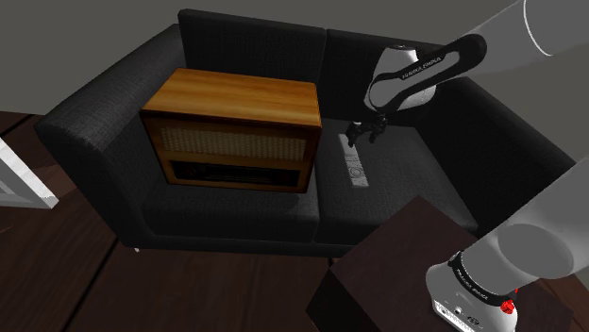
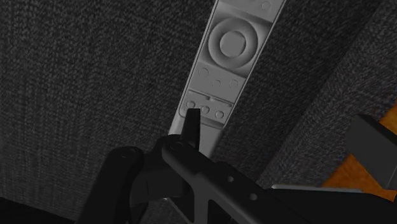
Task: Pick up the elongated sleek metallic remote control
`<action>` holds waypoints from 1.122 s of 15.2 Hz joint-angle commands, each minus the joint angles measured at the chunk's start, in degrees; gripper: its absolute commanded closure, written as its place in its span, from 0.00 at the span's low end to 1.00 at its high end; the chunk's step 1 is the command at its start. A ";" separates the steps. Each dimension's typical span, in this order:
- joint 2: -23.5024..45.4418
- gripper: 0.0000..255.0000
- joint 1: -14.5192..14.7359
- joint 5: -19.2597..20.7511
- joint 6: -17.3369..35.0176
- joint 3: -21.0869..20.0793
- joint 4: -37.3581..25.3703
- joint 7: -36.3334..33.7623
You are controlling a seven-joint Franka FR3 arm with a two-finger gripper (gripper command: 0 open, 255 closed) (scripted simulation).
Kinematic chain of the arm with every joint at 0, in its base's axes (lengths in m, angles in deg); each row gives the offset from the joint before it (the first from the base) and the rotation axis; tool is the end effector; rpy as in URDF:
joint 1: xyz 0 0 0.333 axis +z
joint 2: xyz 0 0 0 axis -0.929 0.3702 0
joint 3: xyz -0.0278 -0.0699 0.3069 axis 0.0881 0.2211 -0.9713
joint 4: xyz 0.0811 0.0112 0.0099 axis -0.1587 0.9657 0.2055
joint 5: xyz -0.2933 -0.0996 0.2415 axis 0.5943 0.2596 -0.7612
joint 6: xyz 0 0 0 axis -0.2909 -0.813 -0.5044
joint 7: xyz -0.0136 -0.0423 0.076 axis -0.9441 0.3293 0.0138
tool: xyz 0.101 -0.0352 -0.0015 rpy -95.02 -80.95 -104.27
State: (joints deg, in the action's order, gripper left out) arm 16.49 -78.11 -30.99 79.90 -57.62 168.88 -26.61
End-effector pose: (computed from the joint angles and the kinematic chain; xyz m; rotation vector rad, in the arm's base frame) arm 0.4880 -0.1028 0.2999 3.0906 -0.4342 0.0283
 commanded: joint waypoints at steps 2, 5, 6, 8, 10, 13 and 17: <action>7.46 0.00 -1.00 -0.55 3.91 0.92 -3.67 -0.38; 13.82 0.00 -2.00 -1.43 6.65 1.62 -7.37 -0.66; 15.93 0.00 -2.36 -1.78 7.43 1.82 -8.71 -0.73; 20.12 0.00 -3.16 -2.54 8.81 2.11 -11.56 -0.83; 20.82 0.00 -3.21 -2.60 9.43 2.06 -11.63 -0.80; 22.89 0.00 -3.33 -2.80 11.24 1.90 -11.89 -0.69; 25.43 0.00 -3.49 -3.03 13.34 1.70 -12.34 -0.57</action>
State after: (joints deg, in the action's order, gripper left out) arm 41.32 -81.57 -33.96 92.75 -55.86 156.67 -27.19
